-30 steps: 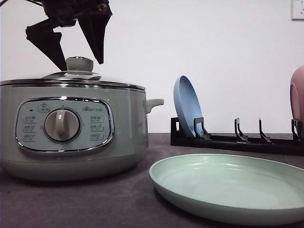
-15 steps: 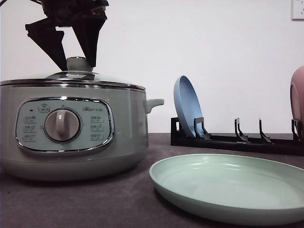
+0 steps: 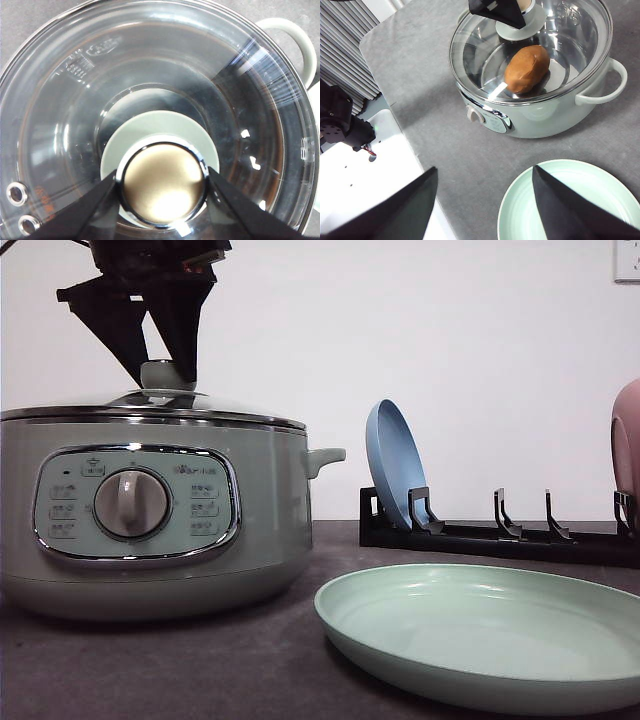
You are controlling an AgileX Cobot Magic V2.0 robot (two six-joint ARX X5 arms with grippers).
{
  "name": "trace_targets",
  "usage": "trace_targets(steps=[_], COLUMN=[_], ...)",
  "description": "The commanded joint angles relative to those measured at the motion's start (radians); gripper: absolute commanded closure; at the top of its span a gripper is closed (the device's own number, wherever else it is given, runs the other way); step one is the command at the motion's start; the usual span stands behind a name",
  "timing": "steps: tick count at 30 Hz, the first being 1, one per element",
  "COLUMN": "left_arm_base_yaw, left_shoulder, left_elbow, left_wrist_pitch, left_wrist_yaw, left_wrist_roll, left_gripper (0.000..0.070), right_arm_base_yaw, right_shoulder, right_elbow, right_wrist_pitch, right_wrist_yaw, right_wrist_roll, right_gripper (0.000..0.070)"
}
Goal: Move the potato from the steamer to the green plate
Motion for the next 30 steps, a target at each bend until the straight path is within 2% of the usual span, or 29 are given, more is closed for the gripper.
trace_targets(steps=[1, 4, 19, 30], left_arm_base_yaw=[-0.006, -0.006, 0.015, 0.102], left_shoulder=[0.018, 0.018, -0.065, -0.201], left_elbow=[0.026, 0.026, 0.027, 0.027], left_wrist_pitch=[-0.012, -0.021, 0.031, 0.015], left_wrist_yaw=[-0.001, -0.001, -0.001, -0.006], left_wrist_roll=[-0.001, -0.001, -0.001, 0.000], left_gripper=[0.0612, 0.0700, 0.0699, 0.0699], right_arm_base_yaw=[0.007, 0.007, 0.007, 0.007], right_shoulder=[0.009, 0.009, 0.009, 0.009], right_elbow=[0.017, 0.017, 0.017, 0.017], right_wrist_pitch=[0.004, 0.007, 0.015, 0.016], right_wrist_yaw=[0.002, 0.002, 0.002, 0.002], right_wrist_roll=[-0.011, -0.011, -0.006, -0.003], right_gripper=[0.0325, 0.0325, 0.0325, 0.0325])
